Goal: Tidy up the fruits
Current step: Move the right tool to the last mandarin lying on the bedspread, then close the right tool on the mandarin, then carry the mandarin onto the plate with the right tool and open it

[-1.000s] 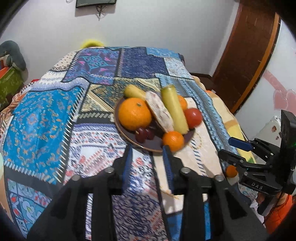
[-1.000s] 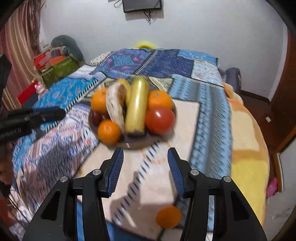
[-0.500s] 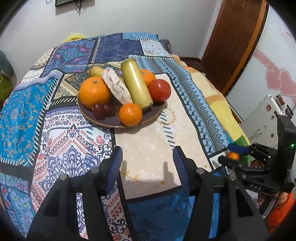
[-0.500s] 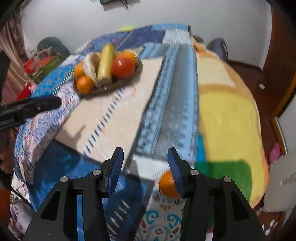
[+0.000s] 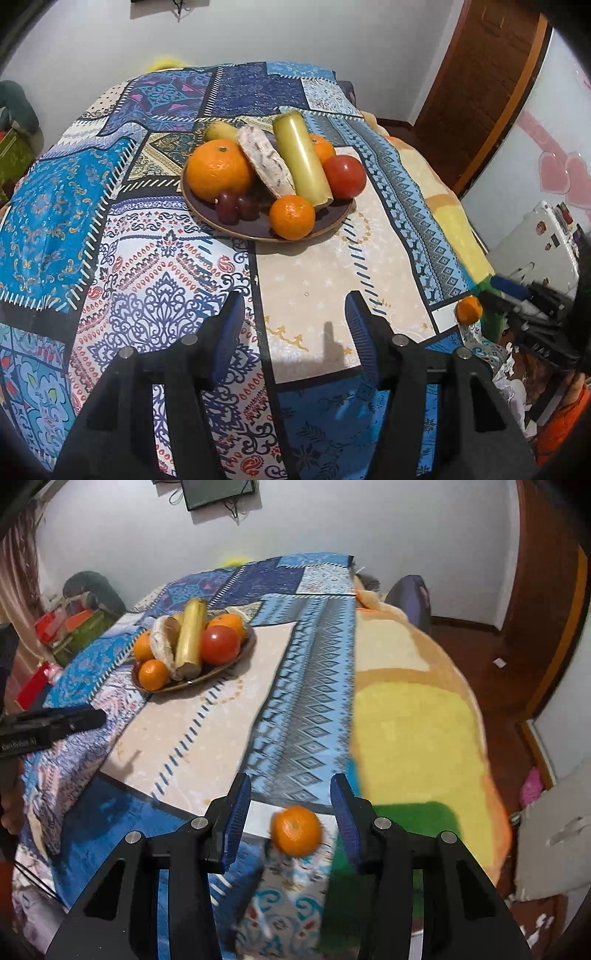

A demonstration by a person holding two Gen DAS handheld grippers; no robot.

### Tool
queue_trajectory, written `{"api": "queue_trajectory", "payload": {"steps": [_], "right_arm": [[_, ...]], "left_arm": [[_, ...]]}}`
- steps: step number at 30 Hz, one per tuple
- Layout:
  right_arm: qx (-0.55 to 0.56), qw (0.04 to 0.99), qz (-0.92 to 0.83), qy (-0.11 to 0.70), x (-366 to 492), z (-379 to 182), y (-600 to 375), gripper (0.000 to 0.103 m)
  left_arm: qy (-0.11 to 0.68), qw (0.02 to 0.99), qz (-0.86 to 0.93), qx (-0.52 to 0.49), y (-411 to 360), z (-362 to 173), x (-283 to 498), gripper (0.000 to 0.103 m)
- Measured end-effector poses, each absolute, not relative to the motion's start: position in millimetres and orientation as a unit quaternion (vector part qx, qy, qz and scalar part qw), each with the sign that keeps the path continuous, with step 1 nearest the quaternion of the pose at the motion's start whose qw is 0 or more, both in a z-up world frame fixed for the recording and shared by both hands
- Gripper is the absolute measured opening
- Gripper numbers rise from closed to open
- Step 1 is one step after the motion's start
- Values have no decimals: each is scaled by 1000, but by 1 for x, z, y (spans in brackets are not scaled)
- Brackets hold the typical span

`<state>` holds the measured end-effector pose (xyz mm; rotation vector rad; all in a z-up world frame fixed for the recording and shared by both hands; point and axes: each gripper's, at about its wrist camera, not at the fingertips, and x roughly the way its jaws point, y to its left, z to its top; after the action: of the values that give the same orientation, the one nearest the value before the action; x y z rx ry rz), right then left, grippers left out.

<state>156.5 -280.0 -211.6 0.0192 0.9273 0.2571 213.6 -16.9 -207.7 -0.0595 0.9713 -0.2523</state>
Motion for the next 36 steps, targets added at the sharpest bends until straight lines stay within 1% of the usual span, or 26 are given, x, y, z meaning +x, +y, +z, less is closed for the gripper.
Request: {"api": "queue_trajectory", "payload": {"steps": [3, 6, 7, 8, 11, 17, 27, 30, 36], "right_arm": [[15, 873, 114, 474, 160, -228, -283, 41], [49, 857, 142, 493, 161, -240, -284, 41], [47, 857, 142, 494, 161, -242, -282, 40], [41, 856, 142, 495, 161, -242, -280, 32], [33, 856, 146, 495, 162, -240, -274, 31], [21, 864, 178, 471, 178, -221, -251, 31], [-48, 873, 278, 397, 231, -184, -142, 31], [-60, 872, 301, 383, 246, -182, -111, 31], [-75, 866, 306, 389, 266, -194, -87, 32]], "left_arm": [[463, 878, -117, -35, -12, -206, 213, 56], [464, 878, -111, -36, -7, -208, 213, 56], [465, 878, -109, -36, -5, -208, 213, 56], [465, 878, -107, -37, -4, -208, 213, 56], [462, 880, -99, -41, 3, -209, 214, 56], [457, 885, -83, -47, 22, -208, 223, 56], [442, 892, -64, -70, 58, -206, 251, 56], [445, 891, -61, -74, 65, -212, 260, 56], [461, 882, -68, -77, 70, -232, 275, 56]]}}
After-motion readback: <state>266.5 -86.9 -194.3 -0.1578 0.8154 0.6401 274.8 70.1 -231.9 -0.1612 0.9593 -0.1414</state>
